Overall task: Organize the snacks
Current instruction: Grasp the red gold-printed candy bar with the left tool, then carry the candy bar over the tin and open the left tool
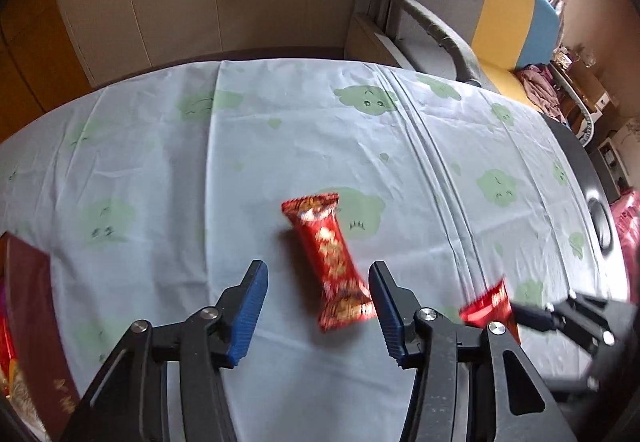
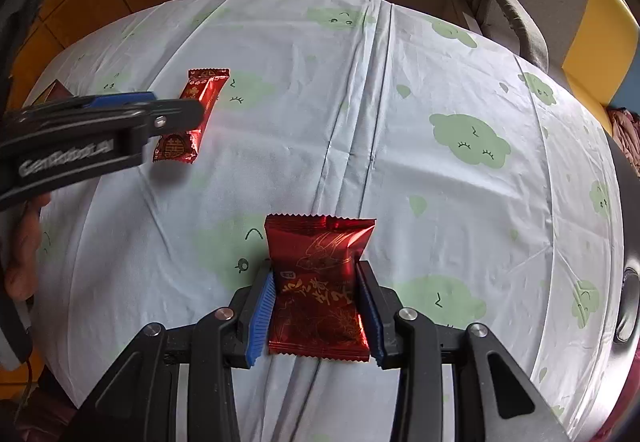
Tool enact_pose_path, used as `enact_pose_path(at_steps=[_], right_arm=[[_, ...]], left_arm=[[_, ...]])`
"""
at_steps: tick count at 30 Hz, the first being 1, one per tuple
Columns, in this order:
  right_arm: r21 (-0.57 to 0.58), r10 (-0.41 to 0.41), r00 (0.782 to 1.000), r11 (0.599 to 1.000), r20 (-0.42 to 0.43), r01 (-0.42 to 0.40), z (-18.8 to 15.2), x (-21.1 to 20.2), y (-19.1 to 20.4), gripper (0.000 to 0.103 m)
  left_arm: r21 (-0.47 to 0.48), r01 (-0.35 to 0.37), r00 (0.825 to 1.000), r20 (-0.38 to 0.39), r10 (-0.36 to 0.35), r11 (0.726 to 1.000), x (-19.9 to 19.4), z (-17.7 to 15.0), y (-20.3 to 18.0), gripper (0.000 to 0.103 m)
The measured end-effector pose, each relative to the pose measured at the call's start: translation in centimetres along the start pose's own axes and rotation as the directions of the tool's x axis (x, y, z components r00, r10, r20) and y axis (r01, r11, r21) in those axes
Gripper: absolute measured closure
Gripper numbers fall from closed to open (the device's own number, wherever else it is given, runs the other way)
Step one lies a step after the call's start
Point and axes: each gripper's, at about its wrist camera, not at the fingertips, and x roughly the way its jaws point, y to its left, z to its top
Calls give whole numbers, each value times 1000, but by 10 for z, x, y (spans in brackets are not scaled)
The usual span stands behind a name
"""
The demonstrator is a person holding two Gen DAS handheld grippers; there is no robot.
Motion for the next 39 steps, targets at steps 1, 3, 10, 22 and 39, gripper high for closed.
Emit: enact_pose_path(at_steps=[1, 3, 10, 22, 39], right_arm=[[-3, -1, 1000, 1000, 0, 1, 0, 0, 0, 63], [-10, -2, 1000, 1000, 1, 2, 0, 2, 1, 63], [-38, -18, 1000, 999, 7, 18, -2, 4, 6, 63], [-50, -22, 1000, 998, 20, 23, -7, 5, 10, 63], [-97, -56, 997, 993, 48, 61, -11, 6, 21, 63]], left_arm=[[-1, -6, 1000, -5, 6, 1000, 5, 3, -2, 51], [-2, -12, 1000, -19, 12, 1000, 12, 7, -2, 53], [23, -45, 999, 13, 44, 999, 14, -1, -2, 82], [126, -91, 993, 88, 81, 988, -43, -114, 2, 82], [113, -103, 982, 173, 82, 988, -58, -160, 8, 81]])
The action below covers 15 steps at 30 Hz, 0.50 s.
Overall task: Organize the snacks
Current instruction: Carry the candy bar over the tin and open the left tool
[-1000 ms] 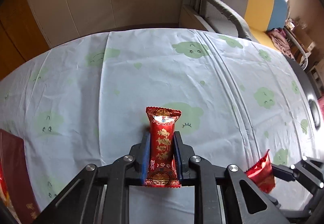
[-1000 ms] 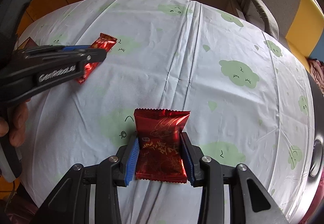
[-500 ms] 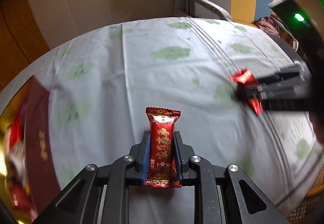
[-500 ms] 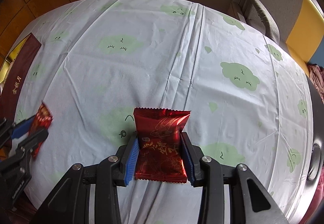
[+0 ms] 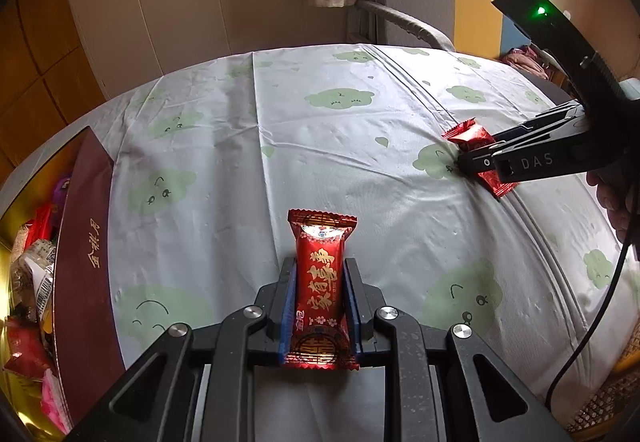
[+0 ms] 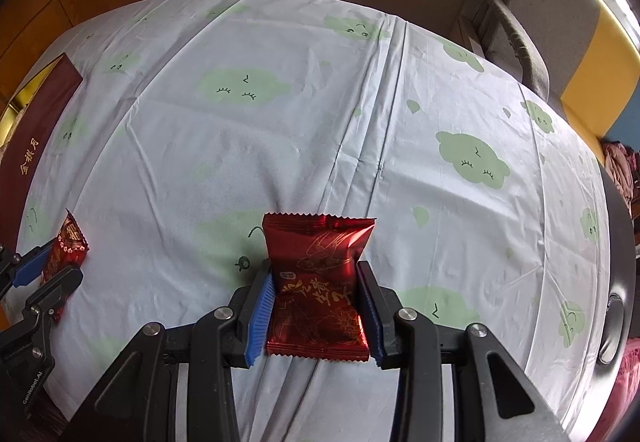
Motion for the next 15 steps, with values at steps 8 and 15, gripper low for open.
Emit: enact_pose_path(at_steps=[8, 15], right_arm=[[-23, -2, 1000, 1000, 13, 2, -4, -2, 3, 63], [-43, -11, 1000, 999, 25, 12, -7, -4, 5, 63]], left_arm=[[5, -13, 1000, -11, 13, 1000, -3, 1, -3, 82], [5, -7, 1000, 11, 7, 1000, -19, 4, -3, 82]])
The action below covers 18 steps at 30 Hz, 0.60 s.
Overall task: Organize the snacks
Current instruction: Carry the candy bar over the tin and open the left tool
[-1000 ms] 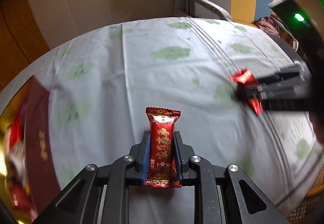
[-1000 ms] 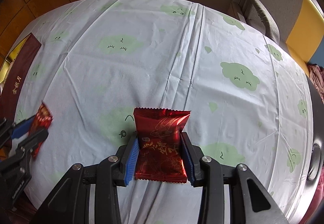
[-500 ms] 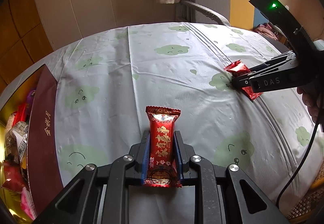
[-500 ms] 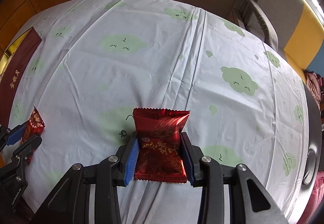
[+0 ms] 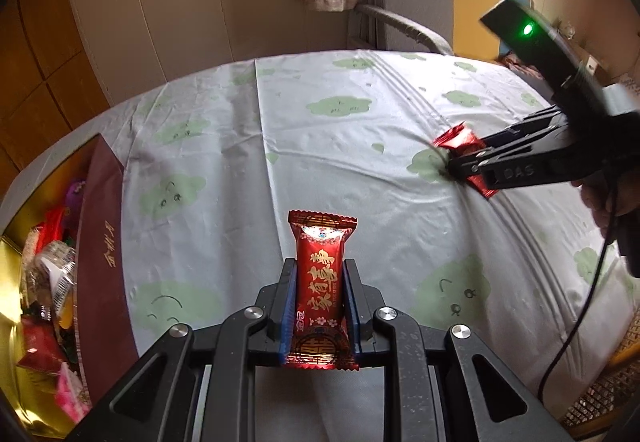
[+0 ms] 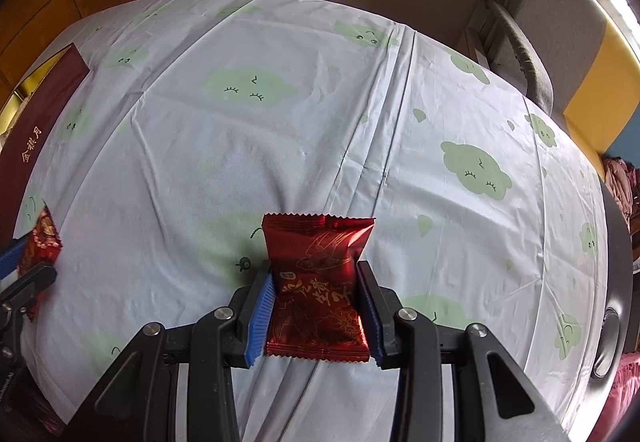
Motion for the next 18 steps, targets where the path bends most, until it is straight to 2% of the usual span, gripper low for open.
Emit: enact_pose_path(at_steps=[10, 18], right_arm=[[-16, -9, 1000, 1000, 10, 10, -2, -3, 4, 63], [-22, -15, 1000, 1000, 16, 16, -3, -4, 5, 63]], left_arm=[[-6, 16, 997, 79, -15, 1000, -46, 12, 7, 82], [-37, 4, 995, 99, -1, 999, -63, 13, 25, 82]])
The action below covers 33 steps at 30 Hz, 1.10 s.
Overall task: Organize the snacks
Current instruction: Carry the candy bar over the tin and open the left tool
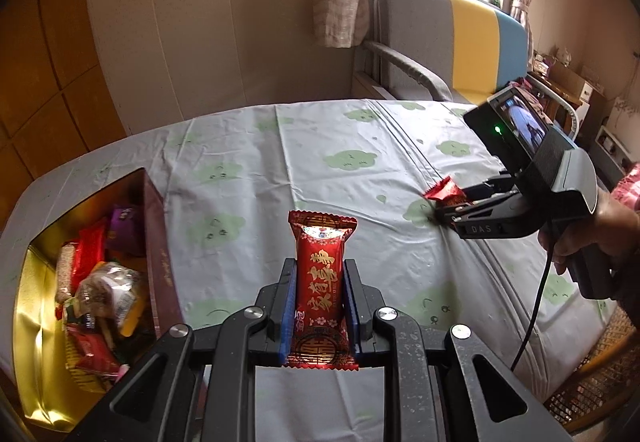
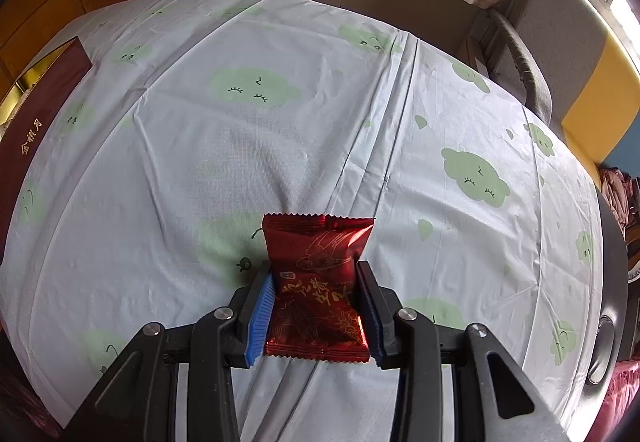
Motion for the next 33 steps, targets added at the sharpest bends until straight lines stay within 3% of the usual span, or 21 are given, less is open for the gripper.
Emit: enact_pose_path(at_steps=[11, 18, 22, 25, 27, 29, 33], right_arm=[[-4, -1, 1000, 1000, 2, 1, 0, -1, 0, 63], [-11, -7, 1000, 1000, 3, 7, 0, -1, 1, 63], [-15, -11, 1000, 1000, 3, 11, 0, -1, 1, 63], [-15, -12, 1000, 1000, 3, 12, 0, -1, 2, 63], [-15, -11, 1000, 1000, 3, 11, 0, -1, 1, 63], [-14, -11, 1000, 1000, 4, 11, -1, -2, 2, 63], [-17, -15, 1000, 1000, 4, 15, -1, -2, 2, 63]], left_arm=[[-60, -39, 999, -12, 39, 997, -14, -5, 39, 82], [-172, -81, 997, -10, 81, 982, -36, -8, 98, 82], [-295, -156, 987, -16, 158, 943, -55, -12, 161, 82], [-419, -213, 976, -57, 209, 882, -62, -27, 215, 82], [-492, -223, 974, -92, 205, 842, -62, -41, 241, 82], [-528, -244, 970, -126, 209, 814, -58, -54, 258, 82], [-544, -285, 958, -186, 218, 789, -45, -73, 271, 82]])
